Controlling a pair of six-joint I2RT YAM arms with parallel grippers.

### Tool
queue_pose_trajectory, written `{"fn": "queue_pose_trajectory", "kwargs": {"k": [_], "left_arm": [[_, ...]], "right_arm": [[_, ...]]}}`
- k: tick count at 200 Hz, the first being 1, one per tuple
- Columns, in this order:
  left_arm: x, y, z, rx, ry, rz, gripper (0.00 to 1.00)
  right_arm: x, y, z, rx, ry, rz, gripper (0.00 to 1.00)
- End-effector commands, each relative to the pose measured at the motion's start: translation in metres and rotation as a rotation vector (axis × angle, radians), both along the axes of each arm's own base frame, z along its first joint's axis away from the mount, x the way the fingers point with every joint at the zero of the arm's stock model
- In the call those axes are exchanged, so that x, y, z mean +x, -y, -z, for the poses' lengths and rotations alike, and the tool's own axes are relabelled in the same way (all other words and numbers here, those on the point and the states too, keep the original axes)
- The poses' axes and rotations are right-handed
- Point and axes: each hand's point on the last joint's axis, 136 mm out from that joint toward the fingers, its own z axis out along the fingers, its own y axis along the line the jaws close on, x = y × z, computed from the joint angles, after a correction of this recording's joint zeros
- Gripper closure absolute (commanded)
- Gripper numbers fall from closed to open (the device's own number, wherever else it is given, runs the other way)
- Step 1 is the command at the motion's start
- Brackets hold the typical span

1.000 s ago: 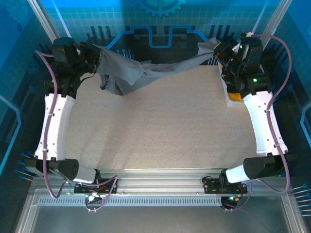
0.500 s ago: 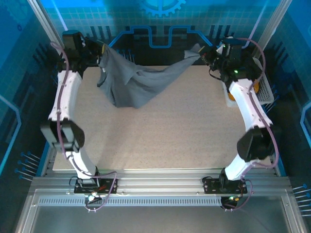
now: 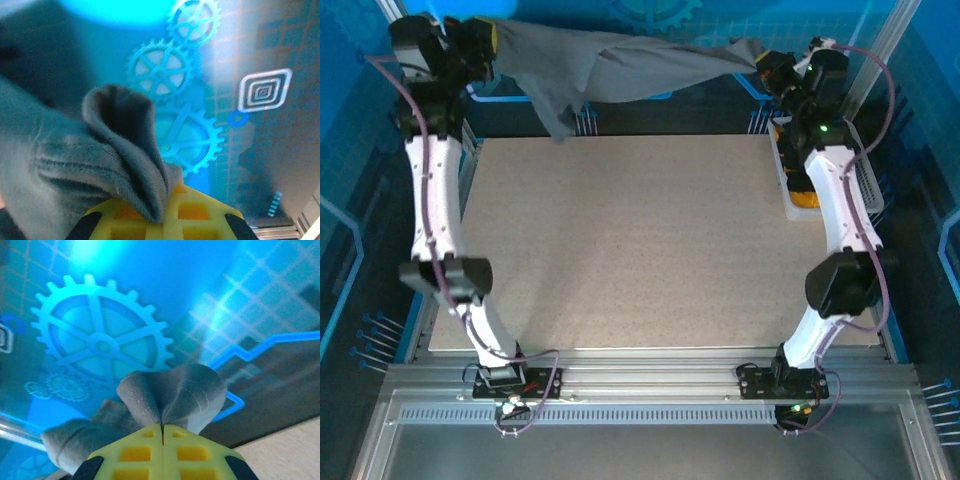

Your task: Fold and stack the t-shirts

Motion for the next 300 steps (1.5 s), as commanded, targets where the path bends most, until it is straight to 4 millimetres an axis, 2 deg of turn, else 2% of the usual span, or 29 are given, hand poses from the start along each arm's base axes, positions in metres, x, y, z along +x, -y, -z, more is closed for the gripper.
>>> {"fn": "queue_pose_trajectory", "kwargs": {"k": [1,10,25,31,35,44,55,63,75,95,122,158,179,203,226,255,280,300], "left_arm": [[-0.044,0.009,0.116,0.024,-0.333,-0.096,1.0],[-0.061,0.013,0.179,-0.009,-0.47,-0.097,1.0],[-0.081,0.025,0.259,-0.006,-0.604,-0.048,1.0],[-0.092,0.029,0.292,-0.01,-0.675,-0.027,0.89],[-0.097,0.033,0.31,-0.012,-0.711,-0.001,0.8],[-0.108,0.042,0.344,-0.004,-0.779,0.063,0.63],[-0.13,0.048,0.379,0.012,-0.897,0.114,0.52],[-0.146,0.051,0.397,0.029,-0.964,0.137,0.47],[-0.169,0.048,0.414,0.054,-1.036,0.139,0.44],[-0.193,0.045,0.426,0.07,-1.077,0.121,0.44],[-0.202,0.049,0.437,0.059,-1.113,0.145,0.46],[-0.213,0.059,0.459,0.032,-1.206,0.192,0.49],[-0.221,0.06,0.473,0.055,-1.262,0.207,0.44],[-0.22,0.062,0.488,0.067,-1.298,0.224,0.4],[-0.206,0.053,0.488,0.127,-1.298,0.201,0.4],[-0.175,0.027,0.467,0.22,-1.202,0.125,0.41],[-0.143,0.004,0.457,0.199,-1.115,0.098,0.42],[-0.107,-0.007,0.447,0.253,-1.015,0.124,0.45]], "right_arm": [[-0.03,0.017,0.066,-0.056,-0.163,0.083,1.0],[-0.047,0.018,0.111,-0.067,-0.264,0.096,0.9],[-0.081,0.022,0.189,-0.095,-0.46,0.123,0.62],[-0.098,0.023,0.222,-0.11,-0.546,0.123,0.54],[-0.106,0.025,0.234,-0.117,-0.578,0.124,0.51],[-0.127,0.027,0.266,-0.137,-0.669,0.129,0.46],[-0.151,0.033,0.296,-0.152,-0.771,0.149,0.44],[-0.166,0.035,0.309,-0.155,-0.822,0.159,0.44],[-0.181,0.034,0.315,-0.165,-0.843,0.154,0.44],[-0.193,0.032,0.318,-0.173,-0.865,0.152,0.44],[-0.192,0.025,0.325,-0.189,-0.895,0.136,0.48],[-0.165,0.006,0.323,-0.229,-0.891,0.102,0.55],[-0.15,-0.004,0.32,-0.239,-0.882,0.082,0.57],[-0.139,-0.01,0.317,-0.248,-0.873,0.06,0.57],[-0.138,-0.014,0.314,-0.254,-0.866,0.041,0.57],[-0.142,-0.015,0.31,-0.275,-0.854,0.024,0.57],[-0.146,-0.014,0.308,-0.293,-0.846,0.016,0.57],[-0.148,-0.013,0.305,-0.304,-0.842,0.009,0.57]]}}
